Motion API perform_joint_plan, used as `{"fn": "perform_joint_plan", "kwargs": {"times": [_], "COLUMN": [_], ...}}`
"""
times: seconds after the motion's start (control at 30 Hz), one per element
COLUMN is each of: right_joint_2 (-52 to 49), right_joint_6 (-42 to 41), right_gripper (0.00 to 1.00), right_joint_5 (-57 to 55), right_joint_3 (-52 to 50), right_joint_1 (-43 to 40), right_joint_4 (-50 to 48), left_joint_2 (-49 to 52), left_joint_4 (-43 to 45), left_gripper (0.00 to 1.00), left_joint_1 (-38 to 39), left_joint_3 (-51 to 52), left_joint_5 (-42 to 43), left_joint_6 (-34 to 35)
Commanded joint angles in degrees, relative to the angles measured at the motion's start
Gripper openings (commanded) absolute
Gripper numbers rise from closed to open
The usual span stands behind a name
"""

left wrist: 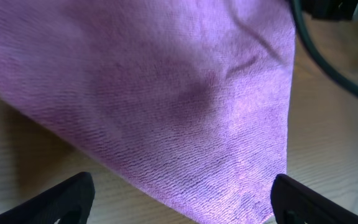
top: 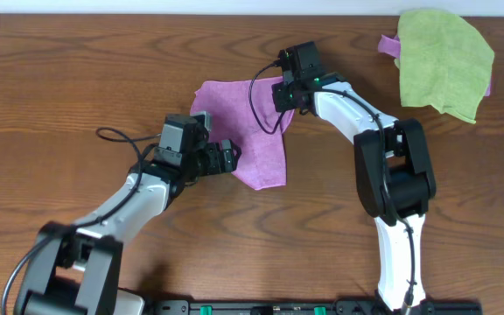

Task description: Fold the cloth

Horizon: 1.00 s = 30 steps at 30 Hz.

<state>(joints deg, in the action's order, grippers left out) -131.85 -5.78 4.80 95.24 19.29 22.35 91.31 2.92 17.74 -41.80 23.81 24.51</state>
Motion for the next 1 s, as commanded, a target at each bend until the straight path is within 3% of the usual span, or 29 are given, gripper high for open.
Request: {"fn": "perform_joint_plan", "kwargs": {"times": [0.0, 0.4, 0.53, 0.67, 0.77, 0.8, 0.93, 0.97], "right_joint_2": [-2.32, -2.32, -2.32, -2.32, -2.32, -2.32, -2.32, -2.32], "right_joint_6": [1.18, 2.03, 2.03, 2.03, 2.03, 2.03, 2.03, 2.03], "right_gripper": [0.01, 0.01, 0.01, 0.01, 0.01, 0.01, 0.01, 0.01], "right_joint_5": [-1.53, -1.57, -1.57, -1.57, -1.57, -1.57, -1.57, -1.57], "right_joint_3": [0.35, 0.35, 0.35, 0.35, 0.35, 0.35, 0.35, 0.35], "right_joint_1": [-0.76, -0.28, -0.24, -0.22, -0.15, -0.13, -0.09, -0.09], "right_joint_4": [1.27, 2.34, 2.32, 2.32, 2.4, 2.47, 2.82, 2.95], "left_joint_2": [2.51, 5.33, 5.81, 7.67, 9.18, 9.79, 13.22, 13.75], "left_joint_4": [0.79, 2.23, 0.81, 0.5, 0.52, 0.52, 0.57, 0.55], "left_gripper": [0.87, 0.81, 0.57, 0.57, 0.48, 0.43, 0.06, 0.06], "left_joint_1": [-0.09, -0.09, -0.09, -0.09, -0.09, -0.09, -0.09, -0.09], "left_joint_3": [-2.12, -9.92, -9.92, -9.92, -9.92, -9.92, -9.92, -9.92], "left_joint_5": [2.64, 6.16, 4.42, 5.01, 4.72, 4.7, 3.78, 3.58], "left_joint_6": [0.37, -0.31, -0.52, -0.48, -0.5, -0.5, -0.5, -0.48]}}
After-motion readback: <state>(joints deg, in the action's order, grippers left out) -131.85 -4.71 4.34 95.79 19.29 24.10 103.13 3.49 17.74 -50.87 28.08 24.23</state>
